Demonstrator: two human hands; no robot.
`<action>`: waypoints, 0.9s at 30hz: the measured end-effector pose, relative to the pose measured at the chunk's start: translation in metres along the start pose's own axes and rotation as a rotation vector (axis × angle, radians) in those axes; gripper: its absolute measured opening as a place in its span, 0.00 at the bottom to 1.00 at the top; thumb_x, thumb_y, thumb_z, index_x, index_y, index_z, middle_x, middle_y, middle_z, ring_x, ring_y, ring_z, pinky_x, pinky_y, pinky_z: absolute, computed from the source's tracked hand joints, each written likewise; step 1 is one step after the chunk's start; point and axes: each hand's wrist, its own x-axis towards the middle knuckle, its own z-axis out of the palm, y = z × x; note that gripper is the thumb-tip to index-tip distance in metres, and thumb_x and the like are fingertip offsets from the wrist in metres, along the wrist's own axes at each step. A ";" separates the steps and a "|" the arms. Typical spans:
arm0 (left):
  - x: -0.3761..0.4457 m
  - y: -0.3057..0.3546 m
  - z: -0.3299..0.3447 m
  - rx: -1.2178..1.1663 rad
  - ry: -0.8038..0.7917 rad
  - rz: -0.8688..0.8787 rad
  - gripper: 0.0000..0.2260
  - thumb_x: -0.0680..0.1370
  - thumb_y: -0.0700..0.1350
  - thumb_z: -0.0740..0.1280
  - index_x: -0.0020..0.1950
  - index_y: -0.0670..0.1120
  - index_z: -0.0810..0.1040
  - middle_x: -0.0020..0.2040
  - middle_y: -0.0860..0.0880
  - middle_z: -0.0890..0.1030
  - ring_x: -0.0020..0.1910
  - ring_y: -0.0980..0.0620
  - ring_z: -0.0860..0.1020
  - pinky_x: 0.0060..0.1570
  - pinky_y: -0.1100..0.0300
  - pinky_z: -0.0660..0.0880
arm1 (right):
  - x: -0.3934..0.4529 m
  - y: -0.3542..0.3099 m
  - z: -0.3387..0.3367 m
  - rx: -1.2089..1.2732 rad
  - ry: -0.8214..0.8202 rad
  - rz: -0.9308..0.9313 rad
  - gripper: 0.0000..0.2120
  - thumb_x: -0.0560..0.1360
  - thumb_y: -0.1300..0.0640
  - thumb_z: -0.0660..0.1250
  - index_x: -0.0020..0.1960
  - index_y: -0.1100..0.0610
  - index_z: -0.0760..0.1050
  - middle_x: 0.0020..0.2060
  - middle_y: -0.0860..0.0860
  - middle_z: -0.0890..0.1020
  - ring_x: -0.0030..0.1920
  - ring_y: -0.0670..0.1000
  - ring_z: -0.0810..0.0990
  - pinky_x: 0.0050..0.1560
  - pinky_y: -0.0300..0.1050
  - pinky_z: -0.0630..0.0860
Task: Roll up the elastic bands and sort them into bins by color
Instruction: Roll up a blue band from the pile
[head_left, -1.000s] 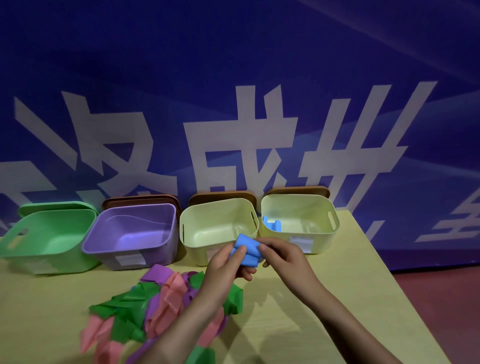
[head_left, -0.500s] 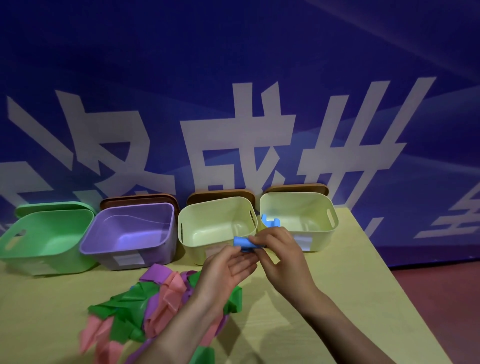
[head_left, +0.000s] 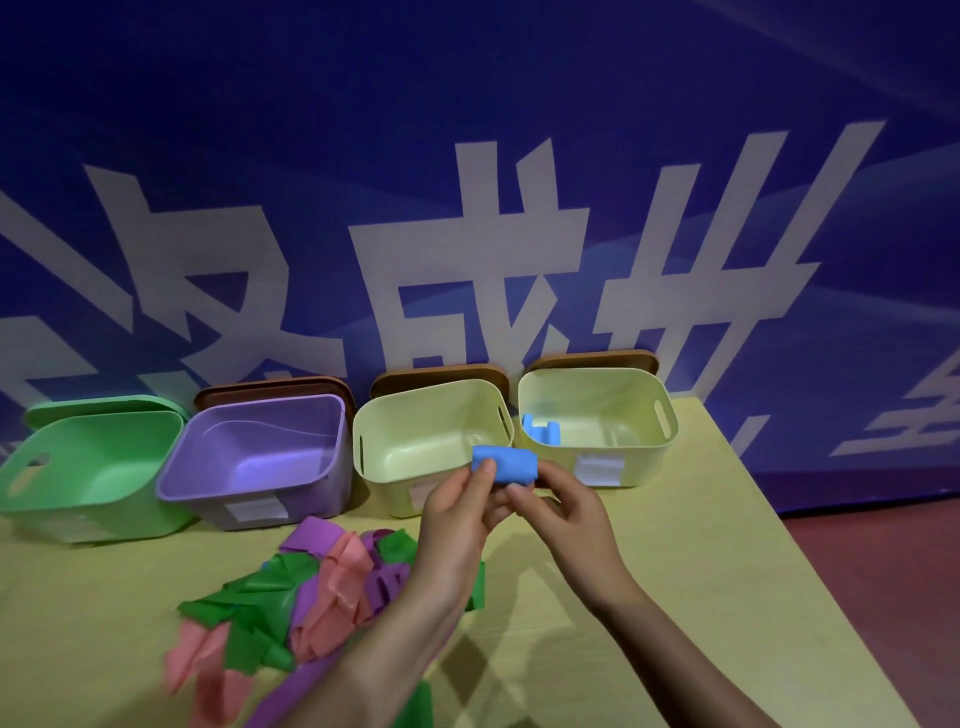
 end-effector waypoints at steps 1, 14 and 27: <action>0.000 -0.003 0.003 0.006 0.011 0.013 0.09 0.81 0.38 0.59 0.53 0.39 0.78 0.41 0.45 0.85 0.42 0.50 0.83 0.41 0.62 0.79 | 0.000 0.001 0.001 0.041 0.042 0.007 0.09 0.72 0.53 0.70 0.52 0.50 0.82 0.50 0.51 0.83 0.50 0.46 0.81 0.48 0.37 0.75; 0.055 -0.026 0.036 0.413 -0.168 -0.185 0.06 0.77 0.38 0.66 0.53 0.40 0.80 0.45 0.46 0.83 0.45 0.54 0.81 0.46 0.61 0.77 | 0.041 0.041 -0.042 0.265 0.332 0.104 0.12 0.71 0.53 0.64 0.44 0.61 0.80 0.34 0.48 0.82 0.37 0.45 0.78 0.42 0.36 0.73; 0.181 -0.032 0.059 0.508 -0.283 -0.352 0.06 0.79 0.42 0.65 0.47 0.41 0.80 0.37 0.46 0.81 0.35 0.53 0.80 0.40 0.63 0.77 | 0.149 0.088 -0.092 0.092 0.143 0.237 0.14 0.76 0.51 0.65 0.39 0.62 0.77 0.36 0.54 0.75 0.39 0.47 0.73 0.45 0.41 0.70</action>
